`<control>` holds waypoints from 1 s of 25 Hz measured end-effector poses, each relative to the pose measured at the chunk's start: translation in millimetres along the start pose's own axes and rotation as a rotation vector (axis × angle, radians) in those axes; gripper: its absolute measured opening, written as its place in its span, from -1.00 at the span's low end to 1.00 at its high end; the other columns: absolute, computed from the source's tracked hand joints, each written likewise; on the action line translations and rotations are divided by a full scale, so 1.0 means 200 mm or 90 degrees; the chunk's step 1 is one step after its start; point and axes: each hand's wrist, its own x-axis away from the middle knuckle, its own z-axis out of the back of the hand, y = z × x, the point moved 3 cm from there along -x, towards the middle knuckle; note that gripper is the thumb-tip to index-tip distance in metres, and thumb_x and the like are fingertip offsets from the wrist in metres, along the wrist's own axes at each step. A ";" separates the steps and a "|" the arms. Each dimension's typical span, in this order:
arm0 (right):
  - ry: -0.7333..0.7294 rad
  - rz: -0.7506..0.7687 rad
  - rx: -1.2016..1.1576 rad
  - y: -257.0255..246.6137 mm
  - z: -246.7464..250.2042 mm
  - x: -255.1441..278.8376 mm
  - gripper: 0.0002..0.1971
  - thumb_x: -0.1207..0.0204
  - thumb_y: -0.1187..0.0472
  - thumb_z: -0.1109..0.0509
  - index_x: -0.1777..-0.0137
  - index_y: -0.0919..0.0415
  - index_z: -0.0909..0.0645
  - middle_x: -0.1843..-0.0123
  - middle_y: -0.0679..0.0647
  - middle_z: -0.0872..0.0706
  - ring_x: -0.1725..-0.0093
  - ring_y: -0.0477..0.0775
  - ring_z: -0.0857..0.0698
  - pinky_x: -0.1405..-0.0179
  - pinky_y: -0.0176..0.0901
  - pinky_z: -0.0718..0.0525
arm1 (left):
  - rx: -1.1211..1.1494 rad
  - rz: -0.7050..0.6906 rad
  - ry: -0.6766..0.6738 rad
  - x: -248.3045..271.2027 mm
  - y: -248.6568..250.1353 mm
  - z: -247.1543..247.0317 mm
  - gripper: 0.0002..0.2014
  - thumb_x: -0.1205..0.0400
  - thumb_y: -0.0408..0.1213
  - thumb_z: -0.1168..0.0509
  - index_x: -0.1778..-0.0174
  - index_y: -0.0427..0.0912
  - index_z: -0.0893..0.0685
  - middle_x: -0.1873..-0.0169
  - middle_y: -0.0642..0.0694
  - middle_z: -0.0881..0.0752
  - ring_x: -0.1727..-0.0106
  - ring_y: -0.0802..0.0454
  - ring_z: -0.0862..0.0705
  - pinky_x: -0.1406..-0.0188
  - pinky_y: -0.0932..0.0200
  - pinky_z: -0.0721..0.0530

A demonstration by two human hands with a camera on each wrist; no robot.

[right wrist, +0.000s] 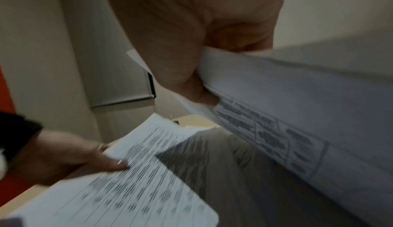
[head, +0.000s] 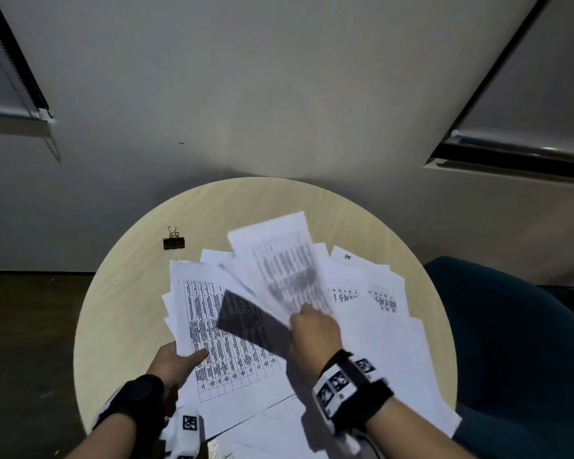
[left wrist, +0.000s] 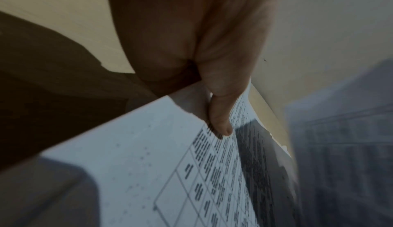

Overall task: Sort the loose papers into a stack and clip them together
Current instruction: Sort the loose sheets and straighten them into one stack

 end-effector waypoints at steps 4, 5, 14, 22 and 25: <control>-0.205 0.114 -0.071 -0.19 -0.23 0.04 -0.81 -0.42 0.26 -0.44 -0.03 0.13 -0.62 0.02 0.16 -0.63 0.04 0.26 -0.70 0.20 -0.09 -0.55 | 0.035 0.020 -0.003 -0.01 -0.01 0.00 -0.82 -0.49 -0.37 -0.50 0.04 -0.34 -0.75 0.15 -0.24 -0.84 0.21 -0.12 -0.78 0.04 -0.01 -0.73; -0.196 0.143 -0.114 -0.21 -0.23 0.05 -0.90 -0.43 0.25 -0.41 0.09 0.08 -0.60 0.13 0.12 -0.63 0.14 0.25 -0.68 0.30 -0.16 -0.50 | 0.035 0.019 -0.004 -0.01 -0.01 0.00 -0.83 -0.48 -0.35 -0.51 0.08 -0.33 -0.74 0.22 -0.20 -0.84 0.26 -0.10 -0.78 0.09 -0.01 -0.75; -0.212 -0.138 -0.716 0.21 -0.04 -0.04 -0.85 -0.48 0.23 -0.48 0.28 0.20 -0.60 0.45 0.09 -0.63 0.56 -0.03 -0.55 0.52 -0.26 -0.51 | 0.022 0.063 -0.010 -0.03 -0.07 0.01 -0.61 -0.25 -0.25 -0.52 0.11 -0.45 -0.73 0.34 -0.21 -0.79 0.40 -0.06 -0.62 0.29 0.11 -0.57; -0.205 -0.281 -0.497 0.47 -0.41 -0.31 -0.75 -0.50 0.05 -0.42 0.16 -0.03 -0.35 0.33 -0.02 -0.47 0.40 -0.01 -0.50 0.46 -0.23 -0.43 | -0.016 0.057 -0.010 -0.03 -0.07 0.00 -0.79 -0.53 -0.45 -0.44 -0.07 -0.30 -0.72 0.03 -0.27 -0.80 0.04 -0.19 -0.75 -0.17 -0.08 -0.66; -0.156 -0.318 -0.464 0.43 -0.47 -0.33 -0.59 -0.50 0.04 -0.44 -0.30 0.10 -0.48 -0.15 0.16 -0.63 -0.21 0.22 -0.62 -0.19 -0.05 -0.61 | -0.020 0.063 -0.036 -0.04 -0.04 -0.01 -0.68 -0.49 -0.32 -0.49 -0.15 -0.29 -0.71 -0.02 -0.25 -0.80 0.09 -0.15 -0.74 -0.11 -0.02 -0.67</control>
